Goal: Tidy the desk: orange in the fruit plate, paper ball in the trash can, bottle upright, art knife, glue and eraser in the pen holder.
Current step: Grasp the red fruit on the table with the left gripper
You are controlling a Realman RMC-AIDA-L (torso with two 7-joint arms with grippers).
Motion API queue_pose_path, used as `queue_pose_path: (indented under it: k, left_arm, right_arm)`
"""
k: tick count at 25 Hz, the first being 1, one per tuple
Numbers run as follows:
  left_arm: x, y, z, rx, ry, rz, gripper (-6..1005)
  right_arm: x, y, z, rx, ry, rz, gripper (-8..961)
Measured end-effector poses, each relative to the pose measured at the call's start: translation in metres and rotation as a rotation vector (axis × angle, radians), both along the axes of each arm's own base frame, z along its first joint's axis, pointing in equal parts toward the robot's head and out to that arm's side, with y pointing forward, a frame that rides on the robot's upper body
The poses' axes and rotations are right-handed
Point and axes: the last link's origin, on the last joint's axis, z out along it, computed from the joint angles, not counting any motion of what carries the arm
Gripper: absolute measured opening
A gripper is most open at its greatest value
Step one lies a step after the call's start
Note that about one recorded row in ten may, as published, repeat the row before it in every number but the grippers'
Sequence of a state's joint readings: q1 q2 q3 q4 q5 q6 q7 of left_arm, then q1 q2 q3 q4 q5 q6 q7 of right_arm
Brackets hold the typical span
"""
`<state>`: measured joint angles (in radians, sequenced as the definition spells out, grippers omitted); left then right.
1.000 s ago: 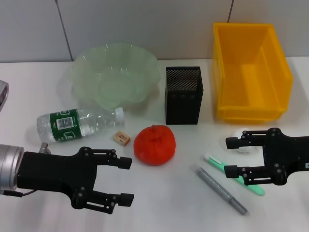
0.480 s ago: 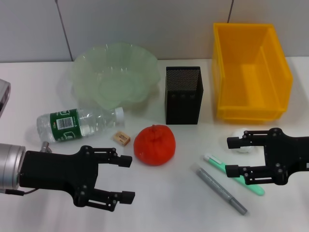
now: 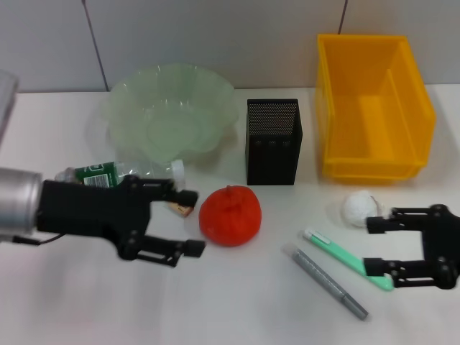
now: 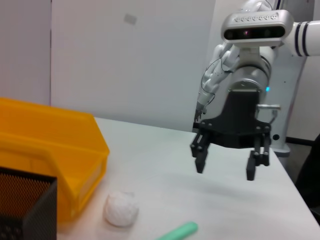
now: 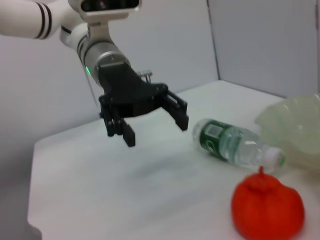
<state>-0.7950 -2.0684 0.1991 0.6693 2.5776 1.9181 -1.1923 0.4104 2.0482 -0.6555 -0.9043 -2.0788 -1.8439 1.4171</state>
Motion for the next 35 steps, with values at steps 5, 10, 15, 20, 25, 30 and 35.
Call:
queue_pose_path:
  k: [5, 10, 15, 20, 25, 30, 35]
  left_arm:
    - [0.012, 0.017, -0.035, 0.035, 0.011, 0.0, 828]
    - [0.014, 0.027, -0.061, 0.067, 0.069, 0.024, 828]
    - [0.015, 0.036, -0.072, 0.126, 0.075, 0.064, 828]
    - [0.009, 0.042, -0.072, 0.198, 0.07, 0.094, 828]
    - [-0.003, 0.042, -0.082, 0.241, 0.101, 0.116, 829]
    - [-0.006, 0.041, -0.096, 0.251, 0.132, 0.13, 829]
    - [-0.008, 0.044, -0.102, 0.269, 0.15, 0.162, 828]
  right_arm:
    - [0.012, -0.015, 0.02, 0.004, -0.037, -0.05, 713]
    - [0.015, -0.018, 0.026, 0.018, -0.041, -0.062, 712]
    - [0.016, -0.018, 0.025, 0.021, -0.041, -0.068, 712]
    - [0.014, -0.016, 0.024, 0.023, -0.04, -0.066, 711]
    - [0.012, -0.013, 0.022, 0.024, -0.036, -0.064, 712]
    - [0.011, -0.011, 0.019, 0.022, -0.037, -0.062, 714]
    - [0.01, -0.01, 0.015, 0.027, -0.034, -0.064, 717]
